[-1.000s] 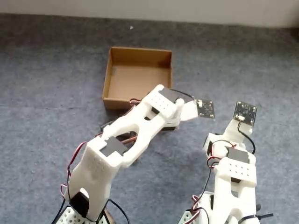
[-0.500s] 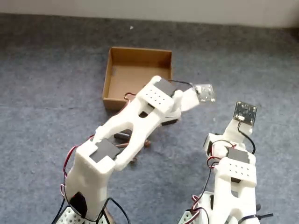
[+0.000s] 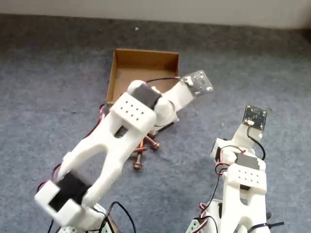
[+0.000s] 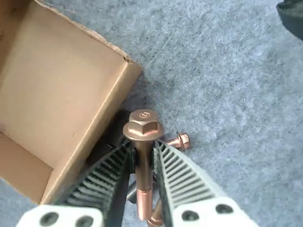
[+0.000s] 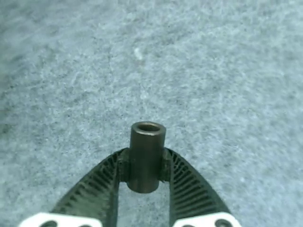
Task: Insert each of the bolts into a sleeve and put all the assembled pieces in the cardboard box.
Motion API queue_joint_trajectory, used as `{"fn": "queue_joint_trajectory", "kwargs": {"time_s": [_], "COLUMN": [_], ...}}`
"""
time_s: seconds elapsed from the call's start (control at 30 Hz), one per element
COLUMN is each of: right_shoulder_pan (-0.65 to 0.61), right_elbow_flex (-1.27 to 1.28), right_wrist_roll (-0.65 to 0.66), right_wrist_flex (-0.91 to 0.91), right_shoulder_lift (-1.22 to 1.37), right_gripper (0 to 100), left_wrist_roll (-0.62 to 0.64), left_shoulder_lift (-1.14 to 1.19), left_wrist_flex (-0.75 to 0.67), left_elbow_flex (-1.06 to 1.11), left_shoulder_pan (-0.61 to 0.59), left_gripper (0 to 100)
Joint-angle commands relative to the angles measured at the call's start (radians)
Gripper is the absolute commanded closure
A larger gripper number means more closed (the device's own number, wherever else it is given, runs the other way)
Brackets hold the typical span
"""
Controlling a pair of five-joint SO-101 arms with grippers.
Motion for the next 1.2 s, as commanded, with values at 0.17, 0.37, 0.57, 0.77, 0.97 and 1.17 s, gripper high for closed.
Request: {"fn": "queue_joint_trajectory", "kwargs": {"time_s": [0.17, 0.37, 0.57, 0.77, 0.97, 1.17], "right_shoulder_pan": [-0.053, -0.056, -0.153, -0.214, -0.283, -0.341], "right_elbow_flex": [-0.047, -0.044, -0.038, 0.005, 0.054, 0.056], "right_wrist_roll": [-0.003, -0.003, -0.002, -0.002, 0.000, 0.000], "right_wrist_flex": [-0.012, 0.010, 0.071, 0.073, 0.071, 0.067], "right_shoulder_lift": [-0.031, -0.145, -0.377, -0.561, -0.661, -0.736], "right_gripper": [99.3, 99.3, 99.3, 99.3, 99.3, 99.3], "left_wrist_roll": [0.124, 0.196, 0.256, 0.256, 0.258, 0.347], "left_shoulder_lift": [-0.458, -0.708, -0.952, -1.158, -1.342, -1.515], "left_wrist_flex": [-0.198, -0.282, -0.365, -0.448, -0.539, -0.635], "left_elbow_flex": [0.369, 0.544, 0.717, 0.888, 1.030, 1.152], "left_shoulder_pan": [-0.065, -0.119, -0.131, -0.131, -0.162, -0.312], "left_gripper": [100, 100, 100, 100, 100, 100]}}
